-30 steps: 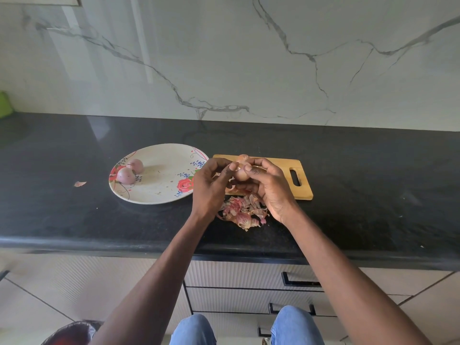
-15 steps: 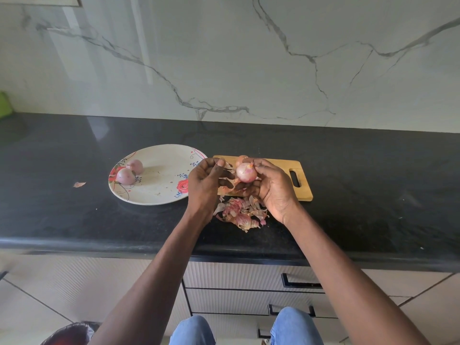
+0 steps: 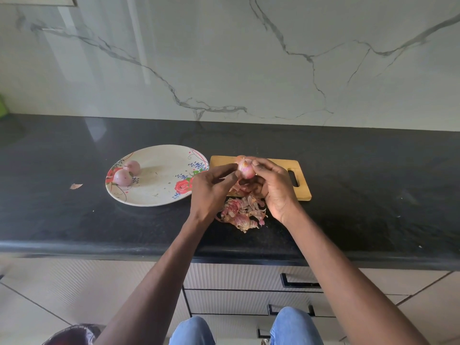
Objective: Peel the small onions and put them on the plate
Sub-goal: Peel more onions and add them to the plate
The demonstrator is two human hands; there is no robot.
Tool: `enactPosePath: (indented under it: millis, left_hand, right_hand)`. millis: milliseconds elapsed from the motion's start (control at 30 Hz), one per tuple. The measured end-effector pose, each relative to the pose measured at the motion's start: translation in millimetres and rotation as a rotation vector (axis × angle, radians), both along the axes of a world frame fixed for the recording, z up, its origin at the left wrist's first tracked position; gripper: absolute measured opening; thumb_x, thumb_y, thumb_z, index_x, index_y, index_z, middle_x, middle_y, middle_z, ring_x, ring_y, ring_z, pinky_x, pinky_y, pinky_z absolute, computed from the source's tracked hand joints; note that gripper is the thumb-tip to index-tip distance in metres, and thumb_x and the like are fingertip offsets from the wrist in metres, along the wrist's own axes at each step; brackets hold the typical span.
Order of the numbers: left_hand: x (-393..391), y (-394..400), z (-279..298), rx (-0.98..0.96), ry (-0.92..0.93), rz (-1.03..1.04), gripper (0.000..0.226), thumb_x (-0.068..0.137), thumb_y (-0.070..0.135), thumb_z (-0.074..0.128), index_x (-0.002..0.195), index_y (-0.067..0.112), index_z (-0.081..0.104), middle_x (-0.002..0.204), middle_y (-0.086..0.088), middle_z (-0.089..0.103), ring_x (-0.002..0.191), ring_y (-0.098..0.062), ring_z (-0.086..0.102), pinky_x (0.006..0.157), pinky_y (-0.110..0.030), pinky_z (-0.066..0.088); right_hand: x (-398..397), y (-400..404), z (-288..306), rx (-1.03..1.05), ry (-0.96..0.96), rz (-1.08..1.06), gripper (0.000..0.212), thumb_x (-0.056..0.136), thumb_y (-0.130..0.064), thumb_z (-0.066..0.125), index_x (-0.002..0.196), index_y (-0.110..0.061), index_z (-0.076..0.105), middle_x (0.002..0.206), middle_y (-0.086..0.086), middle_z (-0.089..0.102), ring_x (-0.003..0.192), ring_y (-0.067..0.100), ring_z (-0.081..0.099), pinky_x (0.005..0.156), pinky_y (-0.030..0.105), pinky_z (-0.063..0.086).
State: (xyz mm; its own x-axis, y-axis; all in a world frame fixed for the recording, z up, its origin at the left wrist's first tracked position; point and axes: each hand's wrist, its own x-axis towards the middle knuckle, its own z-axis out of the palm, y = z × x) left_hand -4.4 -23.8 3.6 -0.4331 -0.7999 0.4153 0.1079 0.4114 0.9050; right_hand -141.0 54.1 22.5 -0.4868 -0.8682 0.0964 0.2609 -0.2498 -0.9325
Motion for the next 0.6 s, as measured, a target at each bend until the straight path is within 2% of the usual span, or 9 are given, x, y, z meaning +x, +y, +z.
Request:
enactPosePath:
  millis: [100,200,333,467,600]
  left_hand:
    - [0.3,-0.3,-1.9,0.002,-0.002,-0.02,0.027,0.09,0.023,0.074,0.114,0.01,0.076,0.103,-0.003,0.078,0.092,-0.018,0.076,0.087,-0.049,0.06]
    - [1.0,1.7,-0.9,0.023,0.013,-0.028,0.034,0.086,0.031,0.074,0.112,0.01,0.077,0.1,-0.004,0.079,0.091,-0.02,0.076,0.085,-0.051,0.061]
    - [0.4,0.0,-2.1,0.025,0.012,-0.037,0.021,0.091,0.016,0.074,0.11,0.007,0.077,0.099,-0.006,0.078,0.09,-0.023,0.076,0.084,-0.053,0.06]
    - [0.9,-1.4,-2.3,0.026,0.012,-0.023,0.018,0.091,0.012,0.072,0.107,0.005,0.078,0.102,-0.006,0.078,0.093,-0.023,0.076,0.086,-0.052,0.06]
    - [0.0,1.6,-1.4,-0.029,0.002,0.018,0.014,0.09,0.011,0.071,0.101,0.014,0.079,0.094,-0.003,0.079,0.087,-0.017,0.076,0.08,-0.045,0.062]
  right_hand:
    - [-1.4,0.2,-0.4,-0.01,0.033,-0.038,0.014,0.094,-0.015,0.066,0.095,-0.01,0.078,0.113,0.017,0.073,0.099,0.032,0.069,0.074,0.035,0.06]
    - [-2.2,-0.1,-1.9,-0.015,0.068,-0.053,0.014,0.093,-0.016,0.068,0.097,-0.008,0.078,0.112,0.016,0.073,0.097,0.032,0.07,0.07,0.035,0.061]
    - [-2.8,-1.1,-3.7,-0.007,0.097,-0.076,0.019,0.092,-0.017,0.069,0.104,-0.005,0.077,0.11,0.014,0.075,0.097,0.029,0.07,0.067,0.03,0.059]
    - [-3.4,-2.4,-5.0,0.005,0.082,-0.069,0.019,0.091,-0.019,0.07,0.102,-0.006,0.078,0.11,0.013,0.075,0.101,0.032,0.069,0.071,0.032,0.059]
    - [-1.3,-2.3,-5.5,0.018,0.092,-0.079,0.016,0.092,-0.02,0.07,0.098,-0.009,0.079,0.106,0.013,0.076,0.097,0.031,0.071,0.07,0.032,0.06]
